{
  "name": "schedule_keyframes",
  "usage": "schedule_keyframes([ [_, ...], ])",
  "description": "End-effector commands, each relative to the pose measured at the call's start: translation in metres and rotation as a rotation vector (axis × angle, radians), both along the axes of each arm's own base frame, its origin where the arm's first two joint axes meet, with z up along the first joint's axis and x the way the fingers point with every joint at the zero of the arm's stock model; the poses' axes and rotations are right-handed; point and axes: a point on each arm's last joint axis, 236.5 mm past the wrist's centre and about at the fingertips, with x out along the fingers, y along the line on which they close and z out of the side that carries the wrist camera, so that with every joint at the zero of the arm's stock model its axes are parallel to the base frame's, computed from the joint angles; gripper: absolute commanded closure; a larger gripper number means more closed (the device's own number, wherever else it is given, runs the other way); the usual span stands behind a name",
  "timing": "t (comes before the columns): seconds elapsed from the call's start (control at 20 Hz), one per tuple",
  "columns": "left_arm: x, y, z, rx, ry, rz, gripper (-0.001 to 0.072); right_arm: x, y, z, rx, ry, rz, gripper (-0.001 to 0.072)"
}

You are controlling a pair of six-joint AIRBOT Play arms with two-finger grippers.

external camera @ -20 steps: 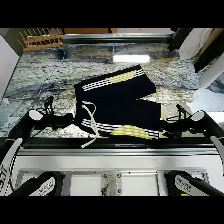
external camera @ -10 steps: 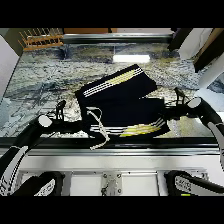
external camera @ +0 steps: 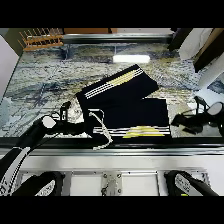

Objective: Fold the clothes and pants, and hang the long-sleeved shirts on hangers.

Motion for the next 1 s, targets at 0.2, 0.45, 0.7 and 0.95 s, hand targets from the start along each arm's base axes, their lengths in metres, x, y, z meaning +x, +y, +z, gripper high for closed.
schedule_keyframes([
  [0.2,0.0,0.0,0.0,0.001,-0.004,-0.003,0.0699,-0.051,0.02,-0.054,0.224,0.045,-0.434,0.0039],
  [0.45,0.001,0.0,0.0,0.001,-0.006,-0.002,0.0699,-0.03,0.041,-0.062,0.255,-0.035,-0.401,0.0039],
  [0.7,0.001,0.0,0.0,0.001,-0.005,-0.002,0.0699,-0.017,0.067,-0.07,0.209,-0.066,-0.263,0.0279],
  [0.95,0.005,-0.001,0.005,0.0,-0.018,-0.004,0.07,0.023,0.057,-0.04,0.139,-0.201,-0.142,0.0711],
])
